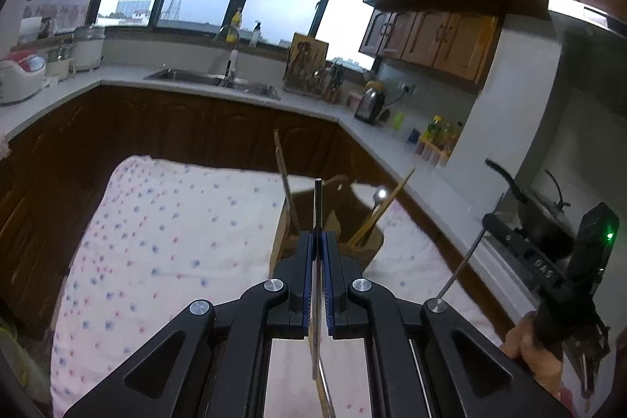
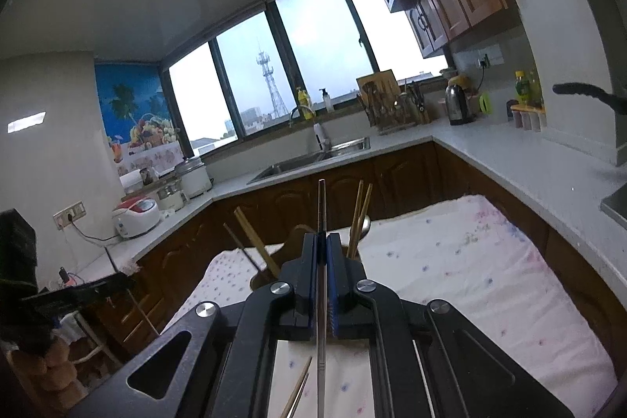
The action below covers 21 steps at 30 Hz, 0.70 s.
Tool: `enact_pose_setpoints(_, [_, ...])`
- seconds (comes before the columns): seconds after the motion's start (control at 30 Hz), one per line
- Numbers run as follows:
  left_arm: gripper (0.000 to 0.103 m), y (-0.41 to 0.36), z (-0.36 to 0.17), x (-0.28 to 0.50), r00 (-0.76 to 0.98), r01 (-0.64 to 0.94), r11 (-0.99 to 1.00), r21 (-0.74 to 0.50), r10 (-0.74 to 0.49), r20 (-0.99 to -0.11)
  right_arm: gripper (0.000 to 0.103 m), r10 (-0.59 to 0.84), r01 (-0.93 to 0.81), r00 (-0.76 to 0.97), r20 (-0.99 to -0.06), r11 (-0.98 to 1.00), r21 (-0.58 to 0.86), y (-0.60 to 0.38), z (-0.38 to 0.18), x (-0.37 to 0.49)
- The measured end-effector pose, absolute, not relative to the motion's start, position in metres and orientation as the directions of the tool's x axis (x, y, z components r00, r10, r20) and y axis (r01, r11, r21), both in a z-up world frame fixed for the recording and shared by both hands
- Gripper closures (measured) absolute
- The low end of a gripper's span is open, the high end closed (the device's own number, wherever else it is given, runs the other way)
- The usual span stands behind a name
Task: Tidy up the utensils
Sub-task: 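Lower both metal chopsticks into the wooden holder and open both grippers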
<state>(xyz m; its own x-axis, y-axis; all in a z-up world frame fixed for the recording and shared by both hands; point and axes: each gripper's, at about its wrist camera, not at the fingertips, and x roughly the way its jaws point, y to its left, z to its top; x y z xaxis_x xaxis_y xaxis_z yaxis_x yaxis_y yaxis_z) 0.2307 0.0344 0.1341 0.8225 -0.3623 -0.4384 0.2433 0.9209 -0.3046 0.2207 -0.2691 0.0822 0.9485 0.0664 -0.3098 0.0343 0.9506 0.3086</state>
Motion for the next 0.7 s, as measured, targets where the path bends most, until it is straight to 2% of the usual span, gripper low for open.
enact_pose_setpoints(0.43, [0.1,0.029,0.162,0.283,0.875,0.271,0.929,-0.253,-0.348,-0.338,0.098,0.052,0.005,0.979,-0.196,0.96,0.279,-0.274,0.12,0.278])
enact_pose_setpoints(0.7, [0.1,0.024,0.153,0.324,0.898,0.264,0.934,-0.242,-0.33,-0.293,0.098,0.037,0.01,0.985,-0.17,0.963,0.268,-0.276,0.123,0.307])
